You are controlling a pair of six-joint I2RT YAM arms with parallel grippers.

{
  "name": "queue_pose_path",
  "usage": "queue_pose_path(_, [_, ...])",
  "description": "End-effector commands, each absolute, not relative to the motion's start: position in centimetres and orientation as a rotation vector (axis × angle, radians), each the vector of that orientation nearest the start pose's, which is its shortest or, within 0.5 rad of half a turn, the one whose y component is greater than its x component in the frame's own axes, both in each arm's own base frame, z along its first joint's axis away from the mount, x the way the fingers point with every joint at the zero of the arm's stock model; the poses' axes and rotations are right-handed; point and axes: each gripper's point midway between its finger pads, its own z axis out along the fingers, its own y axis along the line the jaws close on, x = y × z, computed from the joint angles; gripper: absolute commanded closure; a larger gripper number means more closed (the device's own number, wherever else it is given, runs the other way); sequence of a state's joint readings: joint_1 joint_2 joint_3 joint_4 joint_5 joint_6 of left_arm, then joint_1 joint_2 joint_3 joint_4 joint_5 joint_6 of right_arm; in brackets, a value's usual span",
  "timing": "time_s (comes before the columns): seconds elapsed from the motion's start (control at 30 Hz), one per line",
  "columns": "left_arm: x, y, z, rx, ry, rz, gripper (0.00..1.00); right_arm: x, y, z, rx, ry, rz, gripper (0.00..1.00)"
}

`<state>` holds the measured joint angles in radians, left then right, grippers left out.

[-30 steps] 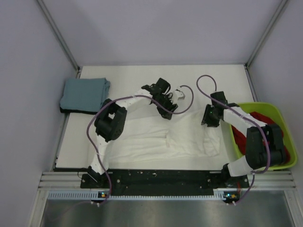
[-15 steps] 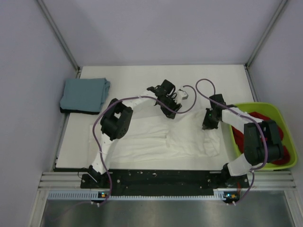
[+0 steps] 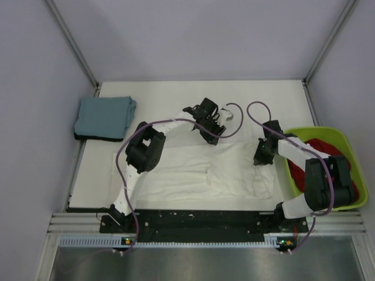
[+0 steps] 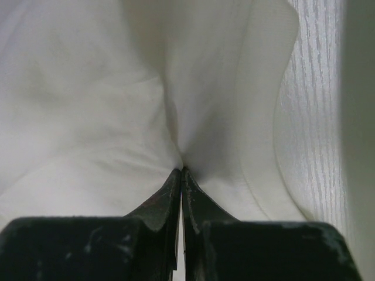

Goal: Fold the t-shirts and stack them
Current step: Fold the other side of the tshirt into a rectangle

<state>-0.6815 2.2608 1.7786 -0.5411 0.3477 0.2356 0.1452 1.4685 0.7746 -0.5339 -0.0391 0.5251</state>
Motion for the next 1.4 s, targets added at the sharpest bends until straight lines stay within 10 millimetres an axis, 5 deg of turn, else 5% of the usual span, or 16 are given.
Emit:
queue_pose_path(0.0, [36.7, -35.2, -1.2, 1.279, 2.428, -0.534, 0.52, 25.3, 6.2, 2.8, 0.575, 2.757, 0.212, 1.00])
queue_pose_path(0.1, [36.0, -35.6, -0.7, 1.321, 2.419, -0.596, 0.52, 26.0, 6.1, 4.0, 0.552, 2.722, 0.213, 1.00])
queue_pose_path(0.23, [34.3, -37.2, 3.4, 1.452, 2.261, -0.789, 0.44, 26.8, 6.2, 4.4, 0.501, 2.726, 0.214, 1.00])
queue_pose_path(0.37, [34.6, -37.5, 5.5, 1.555, 2.111, -0.780, 0.39, 27.4, 6.3, 5.0, 0.473, 2.713, 0.221, 0.79])
queue_pose_path(0.5, [35.4, -36.7, 3.1, 1.581, 2.176, -0.687, 0.37, 28.0, 6.4, 5.3, 0.431, 2.703, 0.229, 0.68])
queue_pose_path(0.73, [32.5, -36.7, -0.4, 1.682, 2.263, -0.722, 0.37, 28.2, 6.3, 3.6, 0.431, 2.732, 0.211, 0.67])
queue_pose_path(0.97, [30.9, -36.8, -1.1, 1.718, 2.294, -0.741, 0.42, 28.3, 6.6, 2.9, 0.422, 2.735, 0.235, 0.97])
queue_pose_path(1.07, [30.8, -36.5, -1.1, 1.728, 2.316, -0.717, 0.55, 28.2, 6.3, 3.3, 0.428, 2.716, 0.219, 1.00])
queue_pose_path(1.2, [31.5, -36.1, -1.4, 1.728, 2.340, -0.650, 0.99, 27.9, 6.1, 3.7, 0.455, 2.711, 0.210, 1.00])
queue_pose_path(1.37, [31.8, -36.2, -1.4, 1.641, 2.405, -0.660, 1.00, 25.8, 5.6, 3.8, 0.508, 2.771, 0.178, 1.00])
